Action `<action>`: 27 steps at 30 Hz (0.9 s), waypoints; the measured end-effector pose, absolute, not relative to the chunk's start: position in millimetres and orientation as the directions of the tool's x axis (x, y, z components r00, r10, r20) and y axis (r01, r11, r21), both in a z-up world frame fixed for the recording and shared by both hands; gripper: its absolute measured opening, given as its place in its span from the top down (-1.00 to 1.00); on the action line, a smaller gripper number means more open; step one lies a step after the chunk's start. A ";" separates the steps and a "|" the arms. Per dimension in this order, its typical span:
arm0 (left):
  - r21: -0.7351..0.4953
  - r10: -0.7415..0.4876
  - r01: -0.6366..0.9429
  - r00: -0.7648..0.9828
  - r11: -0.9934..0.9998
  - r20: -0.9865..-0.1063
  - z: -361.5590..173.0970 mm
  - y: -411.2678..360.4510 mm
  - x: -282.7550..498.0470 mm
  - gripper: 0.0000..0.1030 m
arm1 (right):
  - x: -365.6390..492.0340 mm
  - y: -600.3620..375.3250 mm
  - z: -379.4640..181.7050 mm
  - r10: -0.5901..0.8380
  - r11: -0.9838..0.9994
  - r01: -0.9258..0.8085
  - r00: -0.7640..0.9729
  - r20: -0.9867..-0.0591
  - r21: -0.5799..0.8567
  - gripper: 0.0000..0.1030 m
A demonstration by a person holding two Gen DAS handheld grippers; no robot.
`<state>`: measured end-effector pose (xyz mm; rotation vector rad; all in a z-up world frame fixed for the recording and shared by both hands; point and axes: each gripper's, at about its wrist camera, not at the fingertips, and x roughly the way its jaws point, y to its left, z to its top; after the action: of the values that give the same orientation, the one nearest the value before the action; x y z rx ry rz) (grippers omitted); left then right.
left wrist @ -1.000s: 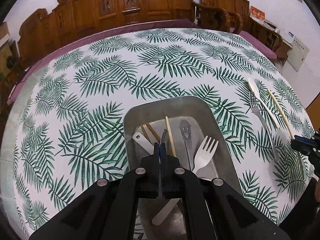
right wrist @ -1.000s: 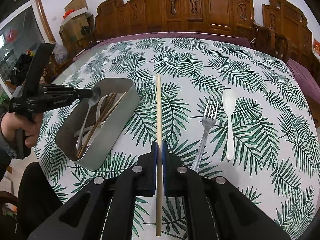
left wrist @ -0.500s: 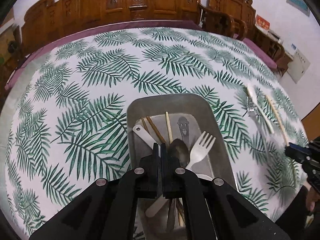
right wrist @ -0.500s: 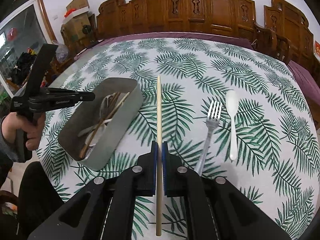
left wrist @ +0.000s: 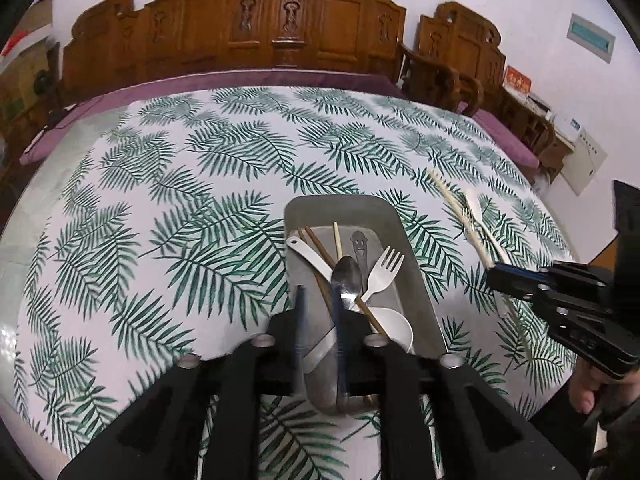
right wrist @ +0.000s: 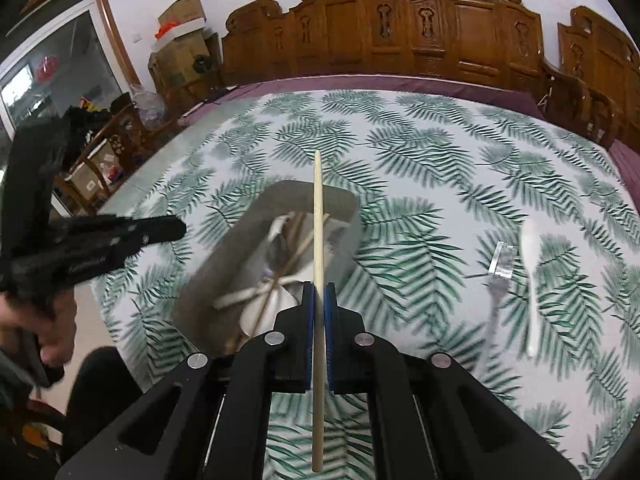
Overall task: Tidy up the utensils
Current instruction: 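Lift the metal spoon and lower it into the tray with the left tool, then lower the chopstick into the tray and open the right tool while the left tool releases the spoon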
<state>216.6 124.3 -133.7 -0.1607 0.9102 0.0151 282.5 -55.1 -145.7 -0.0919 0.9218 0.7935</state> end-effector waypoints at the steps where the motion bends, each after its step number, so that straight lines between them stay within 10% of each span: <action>1: -0.136 -0.053 -0.087 0.619 0.987 -0.783 -131.6 126.9 212.9 0.46 | 282.7 -50.3 -146.0 0.578 0.717 -0.647 0.342 -0.741 0.261 0.88; 8: -0.150 -0.039 -0.119 0.642 0.981 -0.765 -124.9 145.4 193.3 -0.30 | 290.7 -13.7 -154.8 0.595 0.716 -0.621 0.306 -0.743 0.319 0.89; 27: -0.135 -0.007 -0.151 0.641 0.979 -0.768 -129.9 166.8 176.4 -0.35 | 317.4 36.1 -203.8 0.569 0.761 -0.510 0.227 -0.791 0.401 0.88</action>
<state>176.4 166.8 -129.9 -0.1932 0.8730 0.0823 317.4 36.1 -203.8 0.0608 1.1172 0.7443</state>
